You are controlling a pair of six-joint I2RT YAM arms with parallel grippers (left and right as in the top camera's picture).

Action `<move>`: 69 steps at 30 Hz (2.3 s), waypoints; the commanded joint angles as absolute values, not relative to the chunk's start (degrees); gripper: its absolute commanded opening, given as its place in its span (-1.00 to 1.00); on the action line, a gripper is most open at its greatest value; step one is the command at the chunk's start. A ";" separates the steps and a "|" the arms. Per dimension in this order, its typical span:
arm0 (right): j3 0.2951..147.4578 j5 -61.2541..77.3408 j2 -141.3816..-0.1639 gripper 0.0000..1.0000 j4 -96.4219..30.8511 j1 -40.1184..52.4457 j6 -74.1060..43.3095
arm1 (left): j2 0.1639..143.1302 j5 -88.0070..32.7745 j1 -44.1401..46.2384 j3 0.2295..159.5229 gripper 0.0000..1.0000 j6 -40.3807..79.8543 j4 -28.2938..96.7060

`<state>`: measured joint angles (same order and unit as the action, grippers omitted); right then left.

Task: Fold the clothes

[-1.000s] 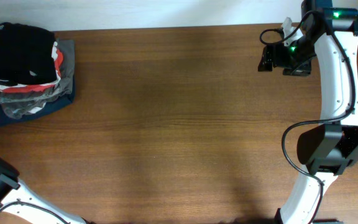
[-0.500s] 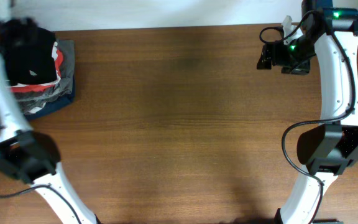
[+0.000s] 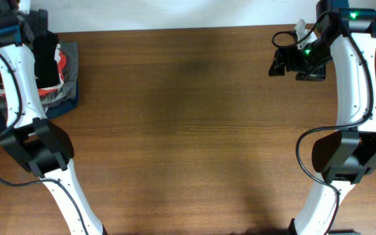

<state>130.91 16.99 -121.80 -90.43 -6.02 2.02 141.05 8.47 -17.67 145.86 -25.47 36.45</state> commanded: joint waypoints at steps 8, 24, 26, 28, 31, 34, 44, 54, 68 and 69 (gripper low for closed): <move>130.69 17.37 -122.30 0.75 -91.64 -5.98 2.79 | 154.19 13.96 -22.31 146.19 0.98 -5.43 40.71; 130.69 17.37 -122.30 0.75 -91.77 -5.98 2.76 | 173.66 3.79 -30.00 146.15 0.98 4.43 55.59; 130.69 17.39 -122.30 0.75 -91.77 -5.98 2.76 | 173.66 3.81 -29.76 146.21 0.98 4.19 54.81; 130.69 17.39 -122.30 0.75 -91.77 -5.98 2.74 | 173.51 3.60 -29.34 147.09 0.98 3.62 54.54; 130.69 17.41 -122.30 0.75 -91.79 -5.96 2.74 | 173.45 2.98 -28.60 149.12 0.99 3.62 54.68; 130.69 17.37 -122.30 0.76 -91.61 -5.98 2.76 | 173.34 -0.93 -27.99 154.26 0.99 3.64 56.10; 131.81 13.21 -122.23 0.97 -87.72 -6.17 2.79 | 169.75 -7.66 -26.85 179.87 0.98 3.62 67.83; 150.23 9.63 -121.93 0.97 -88.27 -6.20 4.12 | 154.87 -7.75 -25.47 179.87 0.98 2.96 72.95; 168.03 10.87 -118.30 0.97 -97.34 -5.08 2.87 | 138.02 -7.77 -21.26 179.87 0.98 1.69 92.14; 168.03 10.70 -117.54 0.97 -97.34 -4.75 2.07 | 137.62 -7.77 -20.73 179.85 0.98 1.69 93.67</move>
<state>166.95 10.55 -121.19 -96.97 -5.82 3.49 139.83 -7.11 -22.52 179.96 1.76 90.37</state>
